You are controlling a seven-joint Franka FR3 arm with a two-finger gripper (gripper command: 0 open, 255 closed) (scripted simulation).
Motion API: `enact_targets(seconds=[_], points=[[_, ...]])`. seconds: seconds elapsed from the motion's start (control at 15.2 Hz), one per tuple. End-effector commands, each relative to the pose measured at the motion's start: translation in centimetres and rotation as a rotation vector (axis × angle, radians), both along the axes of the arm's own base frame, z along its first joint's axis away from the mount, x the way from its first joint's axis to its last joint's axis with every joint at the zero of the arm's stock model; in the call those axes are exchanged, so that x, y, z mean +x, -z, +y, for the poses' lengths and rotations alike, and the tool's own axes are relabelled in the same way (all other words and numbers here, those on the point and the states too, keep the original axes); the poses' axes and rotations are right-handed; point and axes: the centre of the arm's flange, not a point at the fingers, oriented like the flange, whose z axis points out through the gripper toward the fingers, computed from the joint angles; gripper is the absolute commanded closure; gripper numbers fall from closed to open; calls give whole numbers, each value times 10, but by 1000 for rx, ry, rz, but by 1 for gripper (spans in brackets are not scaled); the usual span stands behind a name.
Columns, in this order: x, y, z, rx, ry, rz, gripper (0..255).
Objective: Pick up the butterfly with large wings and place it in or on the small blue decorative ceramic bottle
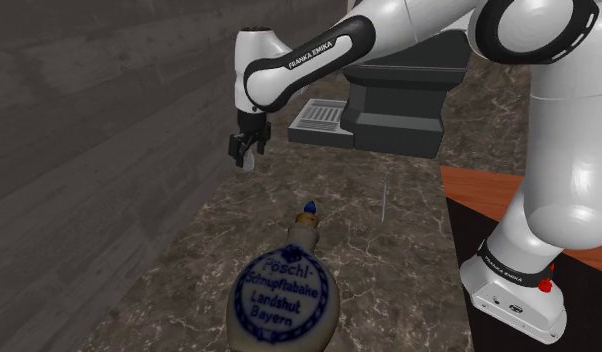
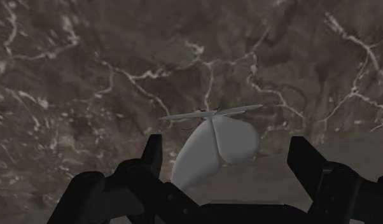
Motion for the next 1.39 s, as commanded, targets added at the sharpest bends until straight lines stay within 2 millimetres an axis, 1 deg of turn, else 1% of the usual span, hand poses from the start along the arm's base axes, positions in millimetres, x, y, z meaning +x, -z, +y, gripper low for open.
enact_targets(seconds=[0.0, 0.13, 0.66, 0.73, 1.32], points=[[2, 10, 2, 0, 0, -1, 0], [4, 23, 4, 0, 0, -1, 0], [4, 23, 4, 0, 0, -1, 0], [4, 23, 4, 0, 0, -1, 255], [4, 23, 4, 0, 0, -1, 255]])
